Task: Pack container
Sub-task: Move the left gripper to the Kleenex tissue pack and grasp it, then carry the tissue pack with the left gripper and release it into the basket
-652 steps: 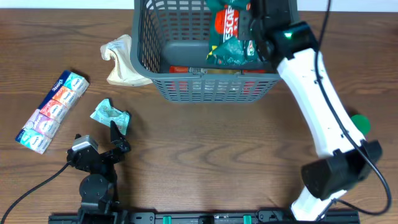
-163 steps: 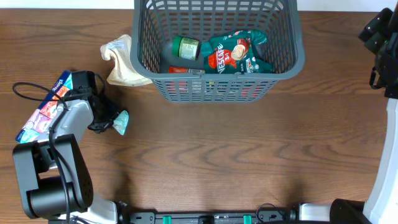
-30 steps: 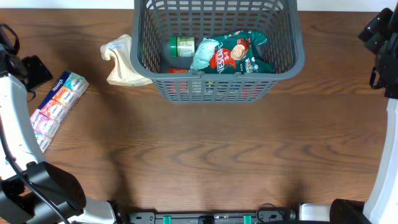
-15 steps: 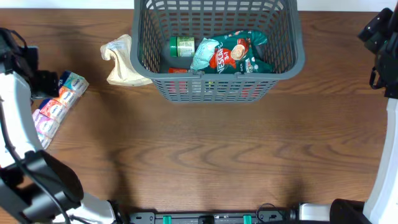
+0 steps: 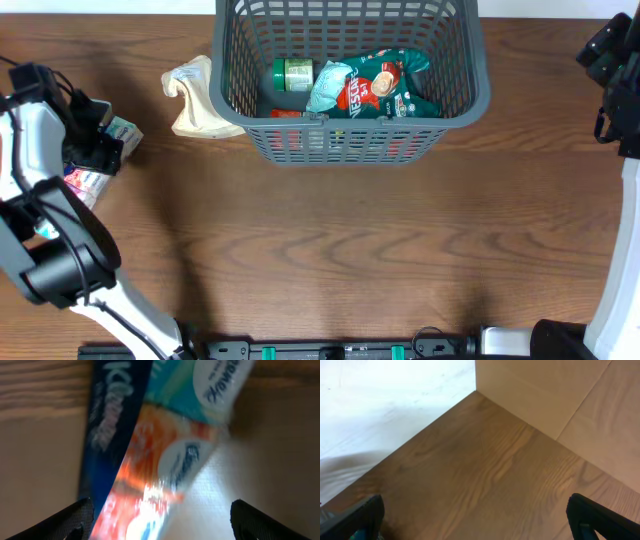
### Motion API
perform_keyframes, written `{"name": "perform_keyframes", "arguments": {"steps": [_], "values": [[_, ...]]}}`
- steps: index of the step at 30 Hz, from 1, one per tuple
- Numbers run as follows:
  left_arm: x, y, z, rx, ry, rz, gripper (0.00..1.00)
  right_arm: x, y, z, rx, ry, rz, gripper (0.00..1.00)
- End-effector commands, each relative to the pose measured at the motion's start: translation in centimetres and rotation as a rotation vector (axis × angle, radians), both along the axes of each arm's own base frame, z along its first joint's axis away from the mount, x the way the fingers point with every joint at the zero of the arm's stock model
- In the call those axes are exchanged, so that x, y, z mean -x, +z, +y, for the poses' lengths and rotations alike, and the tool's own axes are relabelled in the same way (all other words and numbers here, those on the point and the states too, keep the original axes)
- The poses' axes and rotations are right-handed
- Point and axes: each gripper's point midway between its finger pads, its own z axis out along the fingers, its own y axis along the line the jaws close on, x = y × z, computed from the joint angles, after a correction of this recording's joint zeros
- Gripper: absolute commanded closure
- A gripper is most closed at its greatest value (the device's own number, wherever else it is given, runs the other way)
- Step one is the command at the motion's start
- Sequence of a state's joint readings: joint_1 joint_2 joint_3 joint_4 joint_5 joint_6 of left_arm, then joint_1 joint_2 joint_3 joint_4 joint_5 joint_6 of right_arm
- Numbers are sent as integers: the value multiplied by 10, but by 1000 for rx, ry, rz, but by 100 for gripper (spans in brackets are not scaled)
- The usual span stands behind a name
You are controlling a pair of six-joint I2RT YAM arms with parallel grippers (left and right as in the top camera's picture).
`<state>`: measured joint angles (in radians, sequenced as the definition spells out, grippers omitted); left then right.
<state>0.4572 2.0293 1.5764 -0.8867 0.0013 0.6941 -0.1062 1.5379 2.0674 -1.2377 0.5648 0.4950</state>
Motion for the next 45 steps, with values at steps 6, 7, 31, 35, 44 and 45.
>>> {"name": "perform_keyframes", "arguments": {"steps": [6,7,31,35,44,45], "values": [[-2,-31,14,-61,-88,62,17,0,-1,-2,-6,-18,-6,1],[-1,-30,19,-91,-85,70,17,0,-1,-2,-6,-18,-6,1],[-12,-42,17,-116,-136,65,17,0,-1,-2,-6,-18,-7,1],[-7,-61,11,-74,-96,91,17,0,-1,-2,-6,-18,-7,1],[-12,-81,-24,135,-64,51,94,0,-1,-2,-6,-18,-6,1],[-12,-81,-24,137,-55,50,94,0,-1,-2,-6,-18,-7,1]]}}
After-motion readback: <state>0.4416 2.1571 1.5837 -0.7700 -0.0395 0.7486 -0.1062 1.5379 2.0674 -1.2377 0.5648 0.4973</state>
